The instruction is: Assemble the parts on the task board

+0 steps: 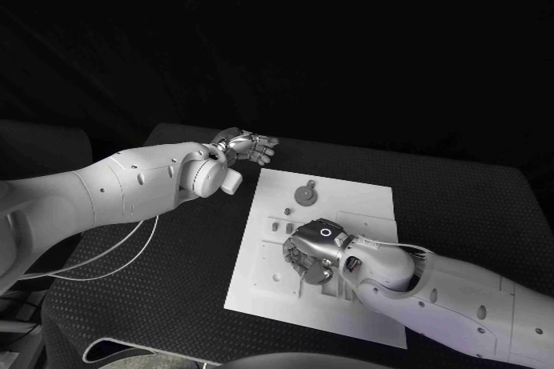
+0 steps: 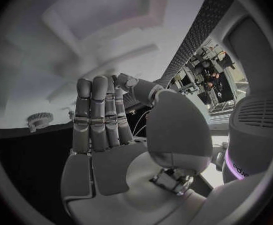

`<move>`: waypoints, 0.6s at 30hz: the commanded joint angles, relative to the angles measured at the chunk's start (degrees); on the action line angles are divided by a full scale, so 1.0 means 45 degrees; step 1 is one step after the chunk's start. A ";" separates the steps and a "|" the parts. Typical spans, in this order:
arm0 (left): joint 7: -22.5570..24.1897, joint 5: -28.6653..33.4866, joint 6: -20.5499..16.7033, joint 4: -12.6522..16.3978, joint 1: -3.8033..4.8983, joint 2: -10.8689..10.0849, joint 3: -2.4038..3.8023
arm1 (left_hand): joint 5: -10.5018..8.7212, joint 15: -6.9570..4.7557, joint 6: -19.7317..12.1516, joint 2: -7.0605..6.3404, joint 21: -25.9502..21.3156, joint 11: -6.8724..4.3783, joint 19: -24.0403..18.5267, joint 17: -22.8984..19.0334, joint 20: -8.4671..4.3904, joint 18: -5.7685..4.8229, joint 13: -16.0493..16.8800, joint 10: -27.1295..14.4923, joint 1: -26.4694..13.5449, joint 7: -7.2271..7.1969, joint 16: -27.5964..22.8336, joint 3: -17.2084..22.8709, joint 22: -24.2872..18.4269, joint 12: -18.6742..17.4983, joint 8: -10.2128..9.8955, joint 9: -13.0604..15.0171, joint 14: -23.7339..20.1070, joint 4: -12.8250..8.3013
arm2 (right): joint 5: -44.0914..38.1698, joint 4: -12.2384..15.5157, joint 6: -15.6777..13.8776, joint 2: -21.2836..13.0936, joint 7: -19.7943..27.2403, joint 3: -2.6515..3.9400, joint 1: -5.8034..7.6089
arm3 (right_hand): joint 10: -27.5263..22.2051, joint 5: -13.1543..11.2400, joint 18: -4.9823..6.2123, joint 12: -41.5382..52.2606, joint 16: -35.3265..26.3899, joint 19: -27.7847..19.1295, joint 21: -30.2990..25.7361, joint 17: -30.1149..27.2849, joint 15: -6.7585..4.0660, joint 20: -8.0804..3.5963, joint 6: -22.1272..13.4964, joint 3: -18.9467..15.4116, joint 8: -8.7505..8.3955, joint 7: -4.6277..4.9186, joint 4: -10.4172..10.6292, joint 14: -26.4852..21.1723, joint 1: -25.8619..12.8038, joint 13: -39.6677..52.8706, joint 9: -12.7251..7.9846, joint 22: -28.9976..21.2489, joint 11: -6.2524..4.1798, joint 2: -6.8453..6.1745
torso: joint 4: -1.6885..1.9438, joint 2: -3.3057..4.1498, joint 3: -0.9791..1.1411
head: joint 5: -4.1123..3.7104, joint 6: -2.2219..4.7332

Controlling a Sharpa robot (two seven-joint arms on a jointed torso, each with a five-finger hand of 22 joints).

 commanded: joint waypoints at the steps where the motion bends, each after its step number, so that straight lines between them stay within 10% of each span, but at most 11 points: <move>1: 0.0100 0.0062 0.0166 0.0035 0.0034 0.0014 0.0013 | -0.0016 0.0011 0.0079 0.0085 -0.0078 0.0007 0.0101 0.0020 0.0001 0.0147 -0.0020 0.0052 0.0002 -0.0010 -0.0056 -0.0057 0.0018 0.0019 0.0049 -0.0016 0.0068 -0.0053 | -0.0195 -0.0052 0.0714 0.0000 -0.0101 -0.0098 -0.0092 | 0.0087 0.0024 0.0291 -0.0083 -0.0083 0.0011 0.0043 0.0022 -0.0092 -0.0068 0.0071 0.0012 0.0023 -0.0030 -0.0049 -0.0028 -0.0006 -0.0016 0.0010 0.0249 -0.0006 0.0097 | -0.0011 -0.0006 -0.0009 | 0.0002 -0.0015; 8: 0.0081 0.0062 0.0190 0.0044 0.0040 0.0010 0.0013 | -0.0017 0.0012 0.0074 0.0087 -0.0082 0.0008 0.0103 0.0030 0.0001 0.0147 -0.0024 0.0051 0.0003 -0.0014 -0.0065 -0.0058 0.0020 0.0017 0.0049 -0.0020 0.0070 -0.0054 | 0.0186 -0.0147 0.0336 -0.0008 -0.0108 -0.0105 -0.0090 | -0.0114 0.0191 0.0291 -0.0264 -0.0205 -0.0160 0.0017 0.0014 -0.0005 0.0007 -0.0121 0.0014 -0.0131 0.0063 -0.0061 -0.0185 -0.0208 -0.0045 -0.0046 0.0252 0.0091 0.0007 | -0.0018 -0.0008 -0.0004 | 0.0006 -0.0007; 18: 0.0043 0.0062 0.0206 0.0026 0.0047 -0.0019 0.0012 | -0.0026 0.0014 0.0052 0.0077 -0.0092 0.0015 0.0106 0.0054 0.0003 0.0145 -0.0037 0.0039 -0.0006 -0.0023 -0.0087 -0.0068 0.0025 0.0008 0.0043 -0.0030 0.0071 -0.0055 | 0.0712 -0.0117 -0.0710 -0.0245 -0.0138 -0.0105 -0.0084 | -0.2403 0.0015 0.0290 -0.1327 -0.0565 -0.0823 -0.0025 -0.0052 0.0748 0.0247 -0.2409 -0.1388 -0.1321 0.1063 -0.0892 -0.0871 -0.0942 -0.0539 -0.0538 0.0273 0.0932 -0.0475 | -0.0006 -0.0007 0.0003 | -0.0032 0.0025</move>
